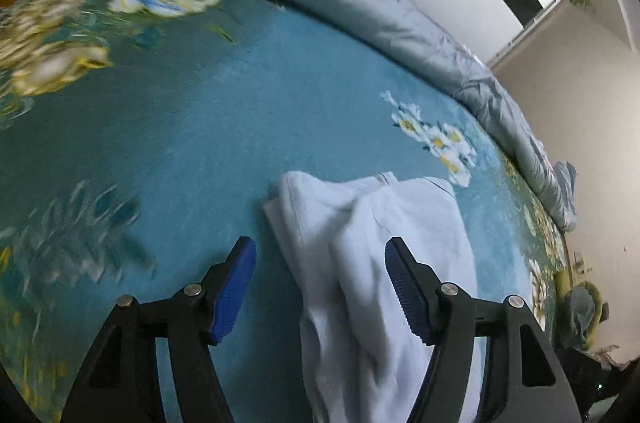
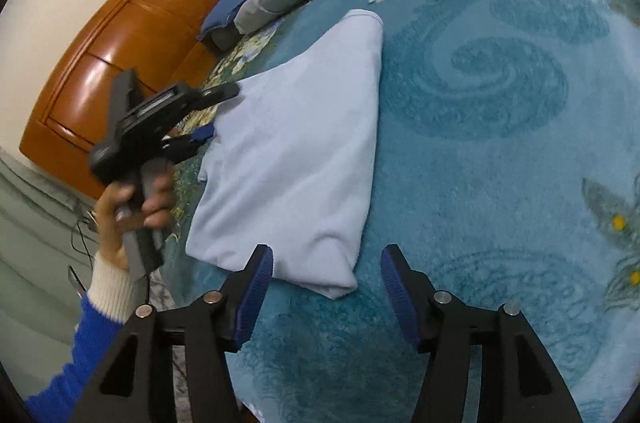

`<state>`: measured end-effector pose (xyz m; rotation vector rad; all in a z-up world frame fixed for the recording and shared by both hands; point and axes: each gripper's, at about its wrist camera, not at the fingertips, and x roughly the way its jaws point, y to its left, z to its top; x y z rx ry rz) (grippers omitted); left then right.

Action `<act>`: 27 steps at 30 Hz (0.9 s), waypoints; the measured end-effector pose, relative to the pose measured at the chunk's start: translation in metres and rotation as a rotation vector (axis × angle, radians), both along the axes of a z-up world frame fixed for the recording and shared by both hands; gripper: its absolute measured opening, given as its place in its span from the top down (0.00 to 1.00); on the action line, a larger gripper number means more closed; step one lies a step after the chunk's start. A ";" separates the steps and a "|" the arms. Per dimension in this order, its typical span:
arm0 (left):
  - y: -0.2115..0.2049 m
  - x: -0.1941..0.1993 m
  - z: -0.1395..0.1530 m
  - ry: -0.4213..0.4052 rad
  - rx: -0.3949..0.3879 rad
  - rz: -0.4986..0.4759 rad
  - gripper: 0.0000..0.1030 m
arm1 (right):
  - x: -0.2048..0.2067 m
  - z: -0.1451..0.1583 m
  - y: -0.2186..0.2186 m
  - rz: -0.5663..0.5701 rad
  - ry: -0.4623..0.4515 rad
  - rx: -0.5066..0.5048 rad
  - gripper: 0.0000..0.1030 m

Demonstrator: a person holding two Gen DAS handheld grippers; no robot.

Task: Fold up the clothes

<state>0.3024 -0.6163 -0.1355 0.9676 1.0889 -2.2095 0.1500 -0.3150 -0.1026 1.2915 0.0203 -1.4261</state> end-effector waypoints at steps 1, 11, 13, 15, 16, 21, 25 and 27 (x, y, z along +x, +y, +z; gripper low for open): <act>-0.002 -0.002 -0.005 -0.011 0.013 -0.013 0.34 | 0.000 -0.001 0.001 -0.008 -0.013 -0.014 0.40; -0.004 0.004 -0.012 0.063 0.027 0.064 0.85 | 0.000 -0.011 0.005 -0.044 -0.124 -0.074 0.67; 0.002 0.005 -0.004 0.066 0.015 0.089 0.89 | -0.004 -0.015 0.004 -0.061 -0.141 -0.045 0.87; 0.008 0.008 0.005 0.073 0.009 0.115 0.90 | -0.014 -0.017 0.004 -0.065 -0.199 -0.042 0.90; 0.012 0.011 0.010 0.079 0.009 0.127 0.91 | -0.020 -0.015 0.005 -0.062 -0.221 -0.046 0.90; 0.068 0.024 0.024 0.108 0.039 0.060 0.94 | -0.073 0.034 0.026 -0.011 -0.140 -0.049 0.90; 0.099 0.015 0.009 0.097 0.072 -0.012 0.95 | -0.121 0.059 0.048 0.006 -0.045 0.018 0.90; 0.104 0.008 0.003 0.069 0.058 -0.018 0.95 | -0.132 0.054 0.054 -0.002 -0.033 0.061 0.90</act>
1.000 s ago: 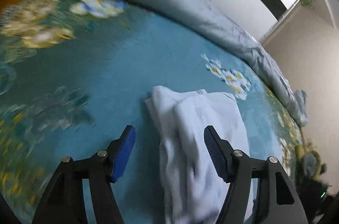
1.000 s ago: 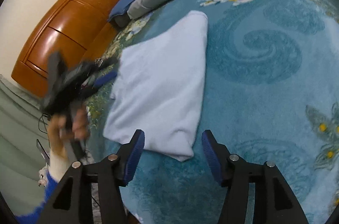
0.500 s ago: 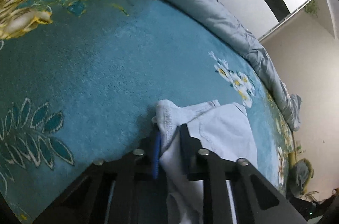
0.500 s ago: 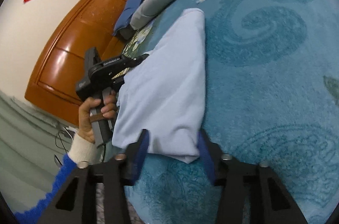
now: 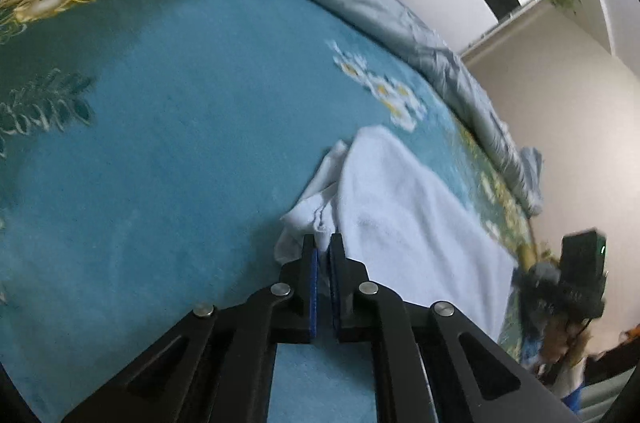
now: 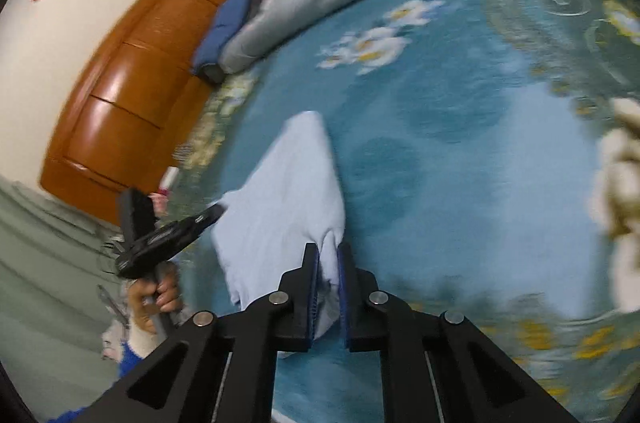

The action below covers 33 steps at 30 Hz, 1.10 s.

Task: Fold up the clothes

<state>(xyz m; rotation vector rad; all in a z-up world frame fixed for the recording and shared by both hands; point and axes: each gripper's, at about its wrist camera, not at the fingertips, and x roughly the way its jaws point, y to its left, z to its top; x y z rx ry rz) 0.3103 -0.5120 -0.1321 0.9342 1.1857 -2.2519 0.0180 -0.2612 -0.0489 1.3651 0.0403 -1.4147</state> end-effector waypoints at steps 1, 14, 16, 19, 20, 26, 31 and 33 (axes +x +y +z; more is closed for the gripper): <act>-0.001 -0.002 -0.002 -0.009 0.003 0.011 0.95 | -0.005 -0.004 0.002 -0.003 0.004 0.021 0.90; -0.018 -0.020 0.017 -0.017 -0.089 -0.074 0.56 | -0.006 -0.029 0.028 -0.097 0.006 -0.042 0.65; -0.026 -0.028 0.012 -0.029 -0.080 -0.086 0.56 | -0.002 -0.031 0.038 -0.125 0.005 -0.051 0.60; -0.037 -0.042 0.001 -0.054 -0.040 -0.115 0.56 | 0.009 -0.038 0.050 -0.147 -0.013 -0.053 0.58; -0.040 -0.047 -0.004 -0.064 -0.027 -0.131 0.55 | 0.013 -0.040 0.053 -0.154 -0.020 -0.051 0.57; -0.037 -0.069 -0.015 -0.067 -0.018 -0.214 0.55 | 0.040 -0.055 0.048 -0.222 -0.059 -0.072 0.50; -0.030 -0.076 -0.015 -0.048 -0.048 -0.252 0.60 | 0.054 -0.056 0.037 -0.275 -0.059 -0.110 0.50; -0.028 -0.071 -0.015 -0.041 -0.052 -0.240 0.77 | 0.053 -0.057 0.035 -0.297 -0.074 -0.127 0.56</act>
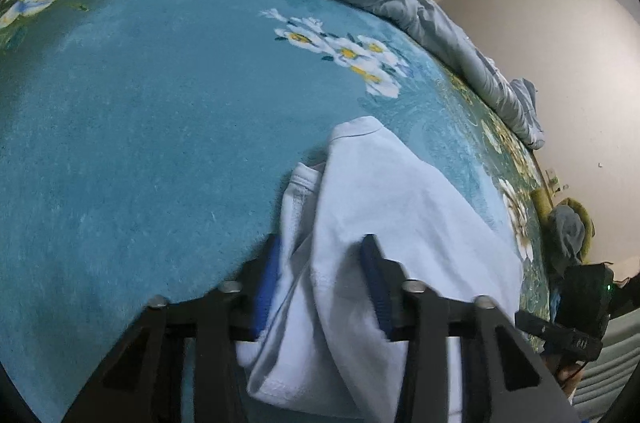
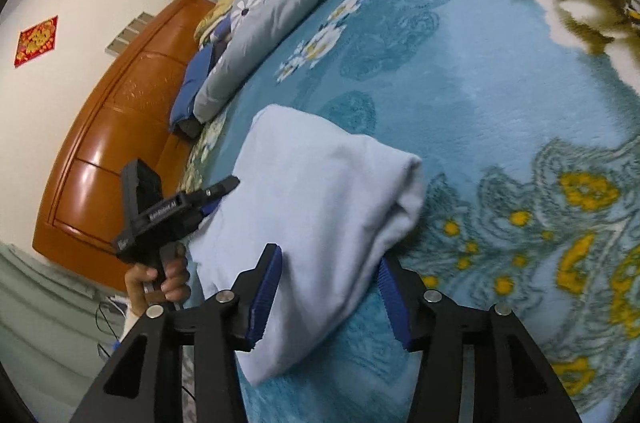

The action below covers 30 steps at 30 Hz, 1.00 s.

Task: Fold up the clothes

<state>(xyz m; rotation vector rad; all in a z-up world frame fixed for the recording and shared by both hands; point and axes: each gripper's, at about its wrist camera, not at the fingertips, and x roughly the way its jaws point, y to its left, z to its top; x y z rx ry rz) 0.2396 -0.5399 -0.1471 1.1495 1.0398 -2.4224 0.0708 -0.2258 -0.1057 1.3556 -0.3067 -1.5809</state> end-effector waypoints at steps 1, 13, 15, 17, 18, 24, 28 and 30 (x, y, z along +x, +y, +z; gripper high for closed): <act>0.001 0.003 0.000 0.004 -0.001 0.007 0.79 | -0.001 0.000 0.000 -0.006 -0.010 -0.004 0.66; 0.036 0.043 0.002 0.114 0.081 0.028 0.93 | -0.075 0.015 -0.016 0.067 -0.008 0.012 0.87; 0.032 0.042 0.000 0.123 0.097 0.040 0.92 | -0.072 0.015 -0.017 0.080 0.016 0.037 0.85; 0.030 0.040 0.001 0.114 0.095 0.050 0.91 | -0.069 0.016 -0.016 0.078 0.043 0.053 0.80; 0.030 0.039 0.003 0.105 0.082 0.048 0.89 | -0.067 0.016 -0.014 0.078 0.057 0.060 0.76; 0.033 0.038 0.013 0.065 -0.020 0.069 0.43 | -0.061 0.013 0.005 0.054 0.078 0.068 0.53; 0.032 0.021 0.000 0.039 0.042 0.038 0.42 | -0.048 0.003 0.009 0.041 0.058 0.053 0.45; 0.038 0.013 0.000 0.046 0.010 0.025 0.42 | -0.043 0.003 0.005 0.032 0.076 0.044 0.41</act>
